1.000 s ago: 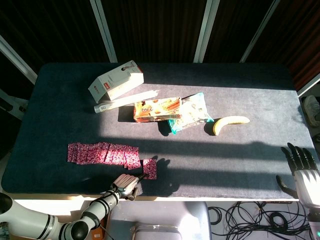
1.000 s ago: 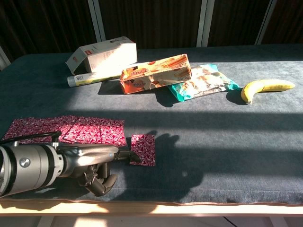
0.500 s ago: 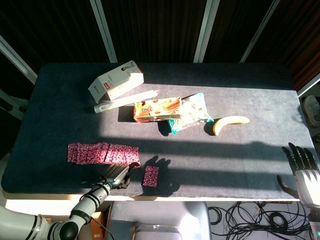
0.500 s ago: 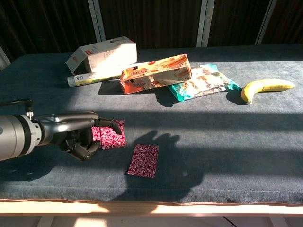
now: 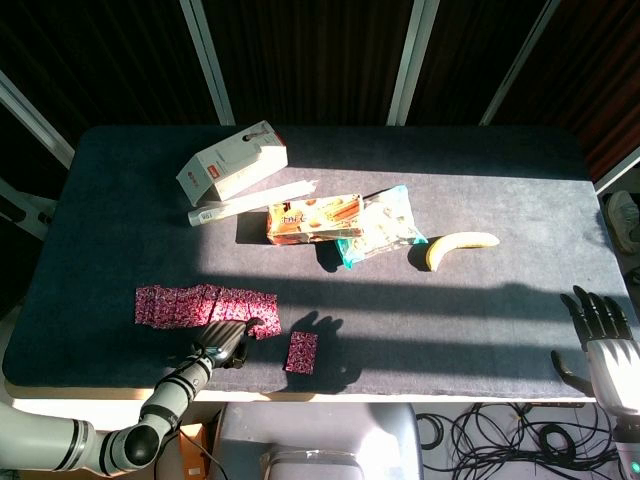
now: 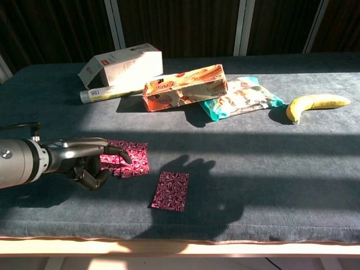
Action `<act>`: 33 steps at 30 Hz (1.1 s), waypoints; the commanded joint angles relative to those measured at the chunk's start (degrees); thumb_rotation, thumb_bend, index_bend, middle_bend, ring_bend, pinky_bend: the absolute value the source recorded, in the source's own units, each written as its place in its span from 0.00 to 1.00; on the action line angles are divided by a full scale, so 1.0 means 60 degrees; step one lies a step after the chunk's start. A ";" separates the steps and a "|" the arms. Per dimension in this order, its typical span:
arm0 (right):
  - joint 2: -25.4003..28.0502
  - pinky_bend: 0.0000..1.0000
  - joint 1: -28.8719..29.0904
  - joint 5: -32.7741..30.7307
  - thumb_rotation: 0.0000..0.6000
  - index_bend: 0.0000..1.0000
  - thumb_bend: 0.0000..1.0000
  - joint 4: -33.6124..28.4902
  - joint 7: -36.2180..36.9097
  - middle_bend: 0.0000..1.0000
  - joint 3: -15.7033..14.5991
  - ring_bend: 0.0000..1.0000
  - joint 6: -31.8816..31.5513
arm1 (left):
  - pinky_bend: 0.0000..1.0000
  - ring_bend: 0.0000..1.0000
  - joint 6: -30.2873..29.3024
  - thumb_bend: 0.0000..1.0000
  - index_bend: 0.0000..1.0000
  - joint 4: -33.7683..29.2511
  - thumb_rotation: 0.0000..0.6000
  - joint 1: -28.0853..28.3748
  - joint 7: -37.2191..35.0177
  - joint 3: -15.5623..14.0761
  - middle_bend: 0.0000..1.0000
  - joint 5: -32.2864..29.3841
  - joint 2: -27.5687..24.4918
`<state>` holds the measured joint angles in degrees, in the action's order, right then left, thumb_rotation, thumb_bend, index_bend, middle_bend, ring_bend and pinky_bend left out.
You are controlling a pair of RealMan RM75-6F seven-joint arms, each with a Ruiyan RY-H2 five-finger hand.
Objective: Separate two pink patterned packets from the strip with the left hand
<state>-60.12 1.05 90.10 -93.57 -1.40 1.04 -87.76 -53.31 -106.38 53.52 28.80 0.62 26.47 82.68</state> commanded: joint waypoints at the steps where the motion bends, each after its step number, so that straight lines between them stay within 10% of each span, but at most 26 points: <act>1: 0.0006 0.02 -0.0005 -0.0003 1.00 0.00 0.31 0.0006 0.0019 0.00 0.0006 0.00 -0.0008 | 1.00 1.00 0.0051 0.86 0.18 0.0114 1.00 0.0111 0.0096 -0.0012 1.00 -0.0200 0.0117; 33: 0.0122 0.02 -0.0083 -0.0095 1.00 0.00 0.31 0.0065 0.0294 0.00 0.0062 0.00 -0.0104 | 1.00 1.00 0.0641 0.85 0.17 0.1371 1.00 0.1852 0.0544 0.0973 1.00 -0.2108 0.1573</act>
<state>-59.39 0.55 89.53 -93.18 0.37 1.41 -88.38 -49.44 -98.30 64.41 32.03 6.28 14.05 92.01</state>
